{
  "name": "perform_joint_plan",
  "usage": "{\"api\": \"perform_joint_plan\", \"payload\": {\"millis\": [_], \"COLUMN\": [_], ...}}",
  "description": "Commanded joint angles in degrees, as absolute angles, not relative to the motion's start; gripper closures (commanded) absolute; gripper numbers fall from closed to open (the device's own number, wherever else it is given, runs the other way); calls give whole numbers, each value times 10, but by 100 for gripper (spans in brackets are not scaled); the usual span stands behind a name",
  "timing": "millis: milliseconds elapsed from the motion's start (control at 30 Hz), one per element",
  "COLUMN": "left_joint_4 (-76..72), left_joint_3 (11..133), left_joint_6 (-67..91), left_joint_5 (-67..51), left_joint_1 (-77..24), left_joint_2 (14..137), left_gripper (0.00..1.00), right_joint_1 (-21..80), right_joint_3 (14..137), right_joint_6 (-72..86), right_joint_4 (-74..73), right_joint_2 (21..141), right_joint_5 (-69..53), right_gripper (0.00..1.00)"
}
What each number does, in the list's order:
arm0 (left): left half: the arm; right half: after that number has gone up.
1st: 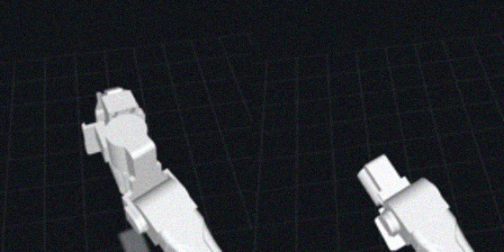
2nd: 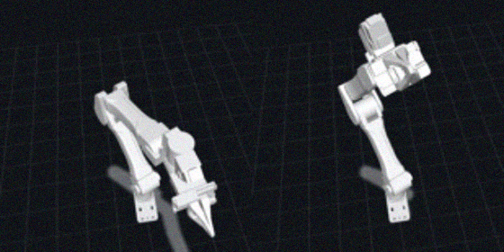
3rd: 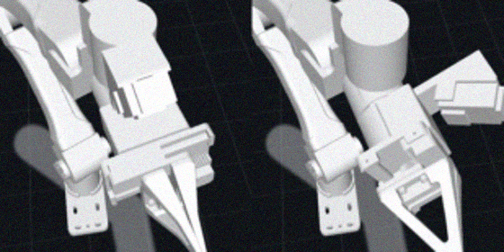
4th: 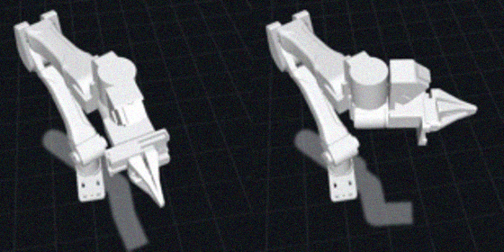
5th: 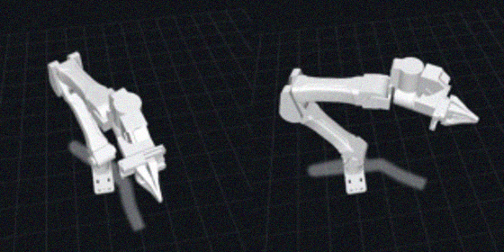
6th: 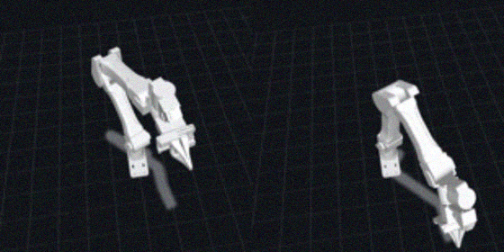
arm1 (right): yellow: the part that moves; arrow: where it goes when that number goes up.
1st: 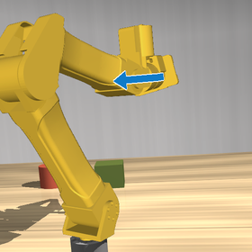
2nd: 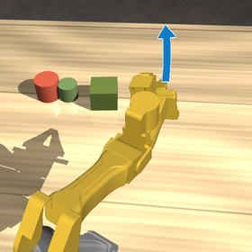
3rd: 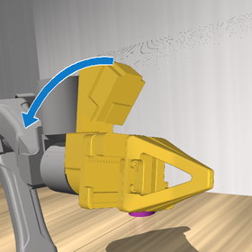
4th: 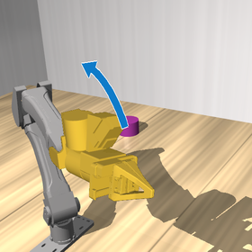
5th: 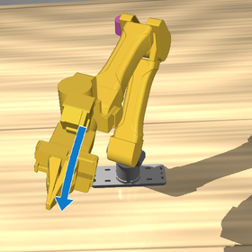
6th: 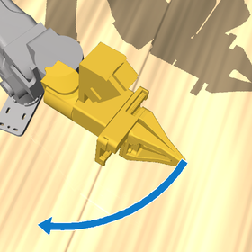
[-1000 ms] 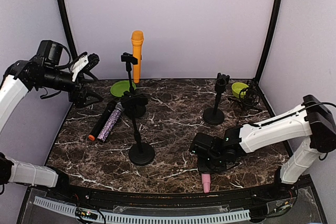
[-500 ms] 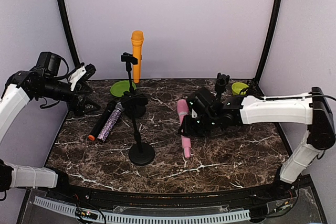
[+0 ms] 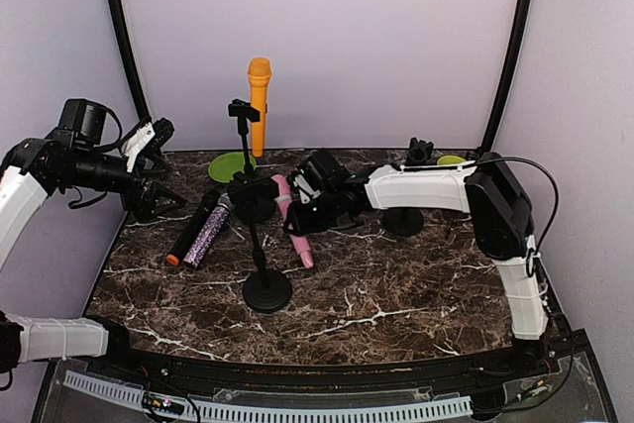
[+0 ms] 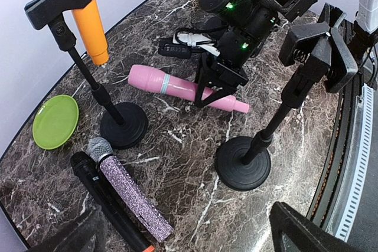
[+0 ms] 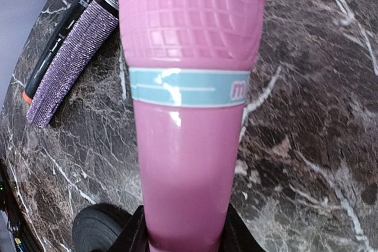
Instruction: Remove the microphone from the stand
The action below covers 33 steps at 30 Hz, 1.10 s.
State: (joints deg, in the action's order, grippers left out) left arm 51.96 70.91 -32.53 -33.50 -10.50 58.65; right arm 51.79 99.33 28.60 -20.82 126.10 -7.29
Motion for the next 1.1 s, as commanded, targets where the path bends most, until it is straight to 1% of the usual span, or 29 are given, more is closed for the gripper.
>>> {"api": "perform_joint_plan", "payload": {"millis": [0,167,267,400,500,567,633,767,833,967,1067], "left_joint_4": [517,515,516,515,513,512,511,509,509,509,507], "left_joint_3": [694,692,694,694,693,693,693,696,696,696,697], "left_joint_6": [-319,-321,-321,-322,-320,-320,-318,-315,-315,-316,-315], "left_joint_5": [-351,-351,-353,-357,-357,-357,-357,-357,-357,-358,-361], "left_joint_1": [-102,-102,-102,-102,-102,-102,-102,-102,-102,-102,-102], "left_joint_2": [582,582,583,583,583,584,585,586,586,587,590], "left_gripper": [1,1,1,1,1,1,1,1,1,1,1], "right_joint_1": [516,517,517,517,517,517,517,515,513,506,506], "right_joint_3": [1070,1137,1156,1144,1118,1121,1158,1273,1306,1304,1296], "right_joint_6": [242,218,198,185,187,186,179,176,187,219,236], "right_joint_4": [-183,-183,-203,-214,-196,-187,-202,-255,-262,-225,-196], "right_joint_2": [1291,1351,1373,1382,1376,1378,1398,1458,1479,1494,1499], "right_joint_5": [-115,-185,-192,-196,-195,-196,-195,-195,-196,-212,-221], "right_gripper": [100,100,100,100,100,100,100,100,100,100,96]}}
